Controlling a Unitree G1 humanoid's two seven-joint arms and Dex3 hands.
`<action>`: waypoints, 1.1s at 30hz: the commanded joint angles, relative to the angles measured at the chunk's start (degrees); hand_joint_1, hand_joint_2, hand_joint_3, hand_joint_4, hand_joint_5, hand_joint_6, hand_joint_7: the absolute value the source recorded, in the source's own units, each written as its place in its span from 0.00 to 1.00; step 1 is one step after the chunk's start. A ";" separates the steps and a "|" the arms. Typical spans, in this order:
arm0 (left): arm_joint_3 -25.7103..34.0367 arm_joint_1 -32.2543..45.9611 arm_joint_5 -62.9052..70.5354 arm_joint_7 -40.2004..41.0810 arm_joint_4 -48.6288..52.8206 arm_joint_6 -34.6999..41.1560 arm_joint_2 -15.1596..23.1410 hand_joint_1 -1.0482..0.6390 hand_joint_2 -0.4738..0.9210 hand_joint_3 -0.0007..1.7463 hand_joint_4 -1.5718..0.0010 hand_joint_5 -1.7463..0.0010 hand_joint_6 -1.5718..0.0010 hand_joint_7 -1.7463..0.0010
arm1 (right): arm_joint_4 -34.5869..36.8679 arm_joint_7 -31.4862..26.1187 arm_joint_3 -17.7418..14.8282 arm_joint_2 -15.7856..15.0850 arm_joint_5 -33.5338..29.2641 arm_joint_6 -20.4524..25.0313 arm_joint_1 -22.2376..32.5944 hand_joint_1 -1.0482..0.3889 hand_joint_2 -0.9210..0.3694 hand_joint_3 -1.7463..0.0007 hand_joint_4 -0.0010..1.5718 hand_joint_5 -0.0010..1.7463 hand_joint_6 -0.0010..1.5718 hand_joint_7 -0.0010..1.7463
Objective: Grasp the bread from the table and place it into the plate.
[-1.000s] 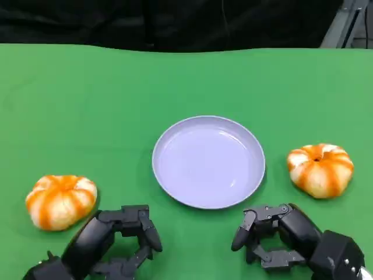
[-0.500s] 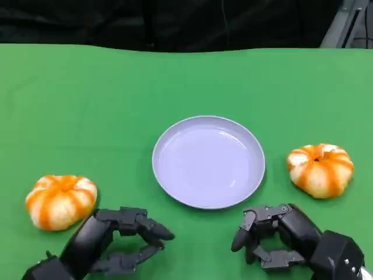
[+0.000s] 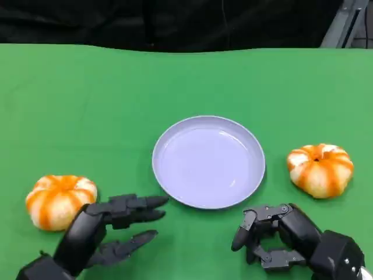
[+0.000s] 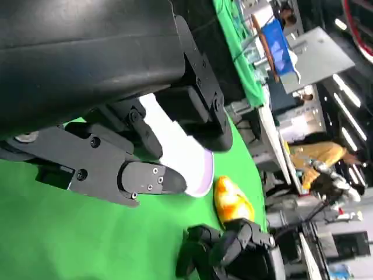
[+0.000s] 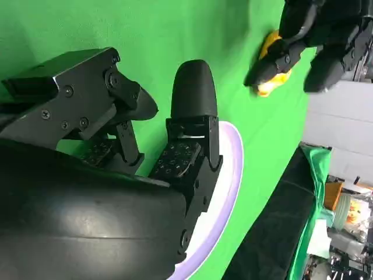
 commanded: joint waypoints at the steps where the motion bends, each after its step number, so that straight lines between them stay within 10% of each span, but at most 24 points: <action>1: 1.12 0.10 1.75 3.16 -2.08 -2.42 2.13 0.34 1.00 0.12 0.59 1.00 0.66 1.00 | 0.17 0.42 -0.50 -0.43 0.64 0.35 -0.39 0.87 0.23 0.44 0.63 0.75 0.64 0.55; 23: 3.83 2.28 36.33 41.75 -12.02 -1.77 11.56 0.22 1.00 0.12 0.66 1.00 0.72 0.99 | 0.06 0.81 -0.54 -0.47 0.71 0.44 -0.41 0.87 0.23 0.44 0.63 0.75 0.64 0.53; 33: -0.52 3.75 51.55 60.46 -18.98 13.07 17.42 0.16 1.00 0.13 0.68 1.00 0.67 0.98 | 0.06 0.45 -0.39 -0.64 0.25 -0.02 -0.28 0.87 0.24 0.43 0.63 0.75 0.64 0.53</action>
